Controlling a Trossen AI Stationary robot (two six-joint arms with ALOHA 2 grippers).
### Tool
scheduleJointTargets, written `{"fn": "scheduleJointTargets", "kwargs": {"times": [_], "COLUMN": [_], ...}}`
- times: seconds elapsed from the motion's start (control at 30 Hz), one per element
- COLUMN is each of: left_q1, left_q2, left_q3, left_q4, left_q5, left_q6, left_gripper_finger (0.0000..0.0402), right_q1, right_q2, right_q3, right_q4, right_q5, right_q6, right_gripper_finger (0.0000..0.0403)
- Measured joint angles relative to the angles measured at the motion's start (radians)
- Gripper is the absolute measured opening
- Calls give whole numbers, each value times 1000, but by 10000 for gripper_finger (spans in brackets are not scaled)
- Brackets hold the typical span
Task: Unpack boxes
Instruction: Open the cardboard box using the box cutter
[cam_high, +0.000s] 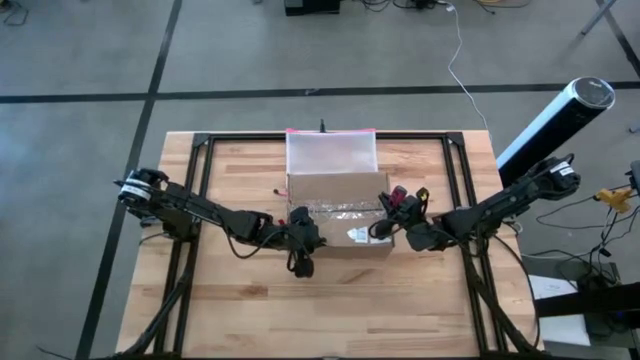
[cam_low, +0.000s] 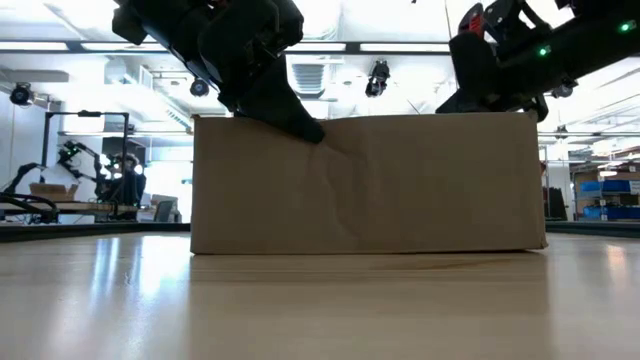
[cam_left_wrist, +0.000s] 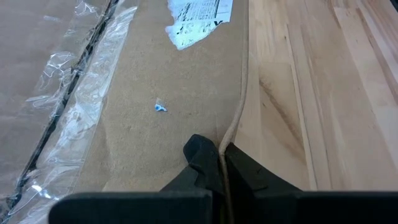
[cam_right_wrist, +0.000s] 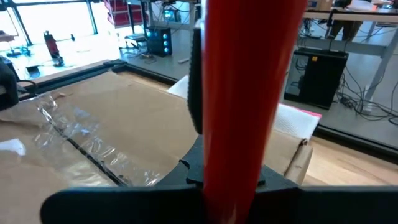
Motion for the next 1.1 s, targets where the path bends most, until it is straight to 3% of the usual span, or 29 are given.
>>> {"fn": "scheduleJointTargets", "kwargs": {"times": [0.43,1.1], "left_q1": [0,0], "left_q2": [0,0], "left_q3": [0,0], "left_q4": [0,0], "left_q5": [1,1], "left_q6": [0,0], "left_gripper_finger": [0,0], "right_q1": [2,2], "right_q2": [41,-40], "right_q3": [-1,54], "right_q4": [-43,-53], "right_q5": [-22,-23], "right_q6": [106,-119], "right_gripper_finger": [5,5]}}
